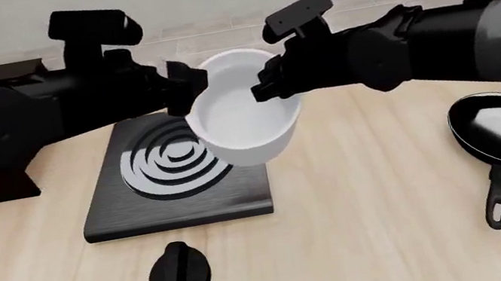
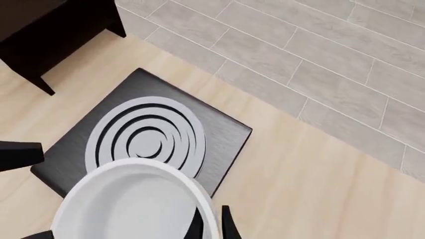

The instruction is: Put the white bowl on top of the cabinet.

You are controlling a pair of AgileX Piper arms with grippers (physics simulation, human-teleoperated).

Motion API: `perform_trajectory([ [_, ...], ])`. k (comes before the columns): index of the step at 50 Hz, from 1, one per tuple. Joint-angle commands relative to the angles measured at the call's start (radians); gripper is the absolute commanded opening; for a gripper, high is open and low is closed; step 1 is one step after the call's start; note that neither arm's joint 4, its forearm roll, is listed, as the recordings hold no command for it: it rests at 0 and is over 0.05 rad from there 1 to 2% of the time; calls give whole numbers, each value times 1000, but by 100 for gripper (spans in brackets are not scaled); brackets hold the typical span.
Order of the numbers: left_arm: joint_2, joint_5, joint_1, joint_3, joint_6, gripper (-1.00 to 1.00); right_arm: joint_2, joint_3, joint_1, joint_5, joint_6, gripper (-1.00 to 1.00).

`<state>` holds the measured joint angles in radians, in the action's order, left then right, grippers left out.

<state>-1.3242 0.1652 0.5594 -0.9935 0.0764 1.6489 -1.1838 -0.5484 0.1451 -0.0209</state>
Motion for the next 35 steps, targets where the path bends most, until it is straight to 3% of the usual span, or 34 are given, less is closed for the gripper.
perform_trajectory([
  [1, -21, -16, -8, 5, 4, 100, -17, -2, -13, -9, -15, -100],
  [35, -70, -65, -30, 20, 11, 100, -80, 36, -59, -7, -37, -100],
])
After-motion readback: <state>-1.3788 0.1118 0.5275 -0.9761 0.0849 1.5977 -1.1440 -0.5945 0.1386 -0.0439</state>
